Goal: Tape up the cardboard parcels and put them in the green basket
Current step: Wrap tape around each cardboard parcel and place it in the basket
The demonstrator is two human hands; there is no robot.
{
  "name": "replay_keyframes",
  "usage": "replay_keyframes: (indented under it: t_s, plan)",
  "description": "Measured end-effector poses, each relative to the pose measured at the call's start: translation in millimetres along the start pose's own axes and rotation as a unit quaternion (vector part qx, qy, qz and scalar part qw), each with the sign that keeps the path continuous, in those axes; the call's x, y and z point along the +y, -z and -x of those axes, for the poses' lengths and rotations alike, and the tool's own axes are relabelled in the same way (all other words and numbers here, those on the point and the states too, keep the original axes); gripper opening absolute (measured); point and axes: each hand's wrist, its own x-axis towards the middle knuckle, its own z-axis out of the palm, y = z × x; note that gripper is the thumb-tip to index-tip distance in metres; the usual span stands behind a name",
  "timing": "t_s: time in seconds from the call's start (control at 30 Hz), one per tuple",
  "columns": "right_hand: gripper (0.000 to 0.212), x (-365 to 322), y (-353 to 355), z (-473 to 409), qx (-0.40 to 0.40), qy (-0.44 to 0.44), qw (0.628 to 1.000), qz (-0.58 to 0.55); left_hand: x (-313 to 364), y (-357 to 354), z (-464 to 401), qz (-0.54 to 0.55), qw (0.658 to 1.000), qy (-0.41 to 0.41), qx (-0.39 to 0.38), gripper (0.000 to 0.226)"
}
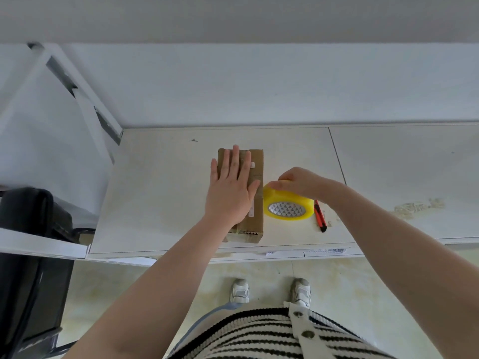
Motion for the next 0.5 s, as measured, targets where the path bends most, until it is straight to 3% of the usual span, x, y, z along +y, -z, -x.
replay_keyframes:
  t_s: [0.1,0.33,0.5]
  plan:
    - [0.056,5.3,17.6,9.6,0.018,0.02,0.999,-0.045,-6.8,2.7,1.3,0.032,0.999,0.0,-0.005,0.081]
    - [0.056,4.7,21.2,16.4,0.035,-0.002,0.999,0.011,-26.5,10.4,3.7,0.083,0.996,0.01,-0.038,0.098]
    - [0.048,-13.5,25.0,17.6,0.038,0.064,0.995,-0.062,-40.9,16.6,3.9,0.182,0.969,0.146,-0.08,0.121]
